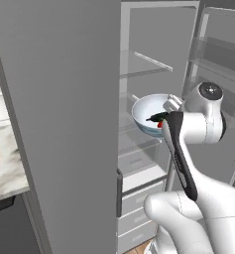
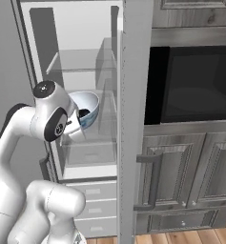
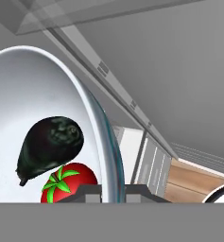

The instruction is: Place the bowl with the eggplant and tomato on the second highest shelf of the fridge. Place the bowl with the fish and chicken drumstick on the top shelf of the fridge.

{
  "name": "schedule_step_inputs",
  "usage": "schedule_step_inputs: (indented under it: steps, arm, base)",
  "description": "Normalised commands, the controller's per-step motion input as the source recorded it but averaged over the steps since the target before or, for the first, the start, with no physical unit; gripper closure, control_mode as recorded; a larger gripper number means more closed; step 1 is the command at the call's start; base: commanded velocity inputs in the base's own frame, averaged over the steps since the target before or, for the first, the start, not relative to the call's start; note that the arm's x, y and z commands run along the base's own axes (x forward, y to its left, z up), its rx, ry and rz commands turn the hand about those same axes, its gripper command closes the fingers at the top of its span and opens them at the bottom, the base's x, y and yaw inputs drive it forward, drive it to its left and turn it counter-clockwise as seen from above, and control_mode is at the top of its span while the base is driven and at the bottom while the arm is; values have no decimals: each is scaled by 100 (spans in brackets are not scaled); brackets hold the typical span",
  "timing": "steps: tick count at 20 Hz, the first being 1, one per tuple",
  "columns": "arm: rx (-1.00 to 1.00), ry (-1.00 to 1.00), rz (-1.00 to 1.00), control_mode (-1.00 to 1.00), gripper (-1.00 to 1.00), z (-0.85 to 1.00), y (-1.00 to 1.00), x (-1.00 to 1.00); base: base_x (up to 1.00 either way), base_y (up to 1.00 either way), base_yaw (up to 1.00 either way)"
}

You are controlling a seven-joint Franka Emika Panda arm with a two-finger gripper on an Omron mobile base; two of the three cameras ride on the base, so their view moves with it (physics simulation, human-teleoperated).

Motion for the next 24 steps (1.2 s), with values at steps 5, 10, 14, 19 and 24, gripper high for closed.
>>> schedule_step_inputs:
  steps: [5,10,14,19,24]
  arm:
    - [0,0,0,-100,100,-6,-16,9]
    - [0,0,0,-100,100,-6,-21,15]
    - [0,0,0,-100,100,0,-2,5]
    - [0,0,0,-100,100,0,0,0]
    - [0,0,0,-100,100,0,0,1]
  base:
    - [0,0,0]
    - [0,0,0]
    - [0,0,0]
    - [0,0,0]
    - [0,0,0]
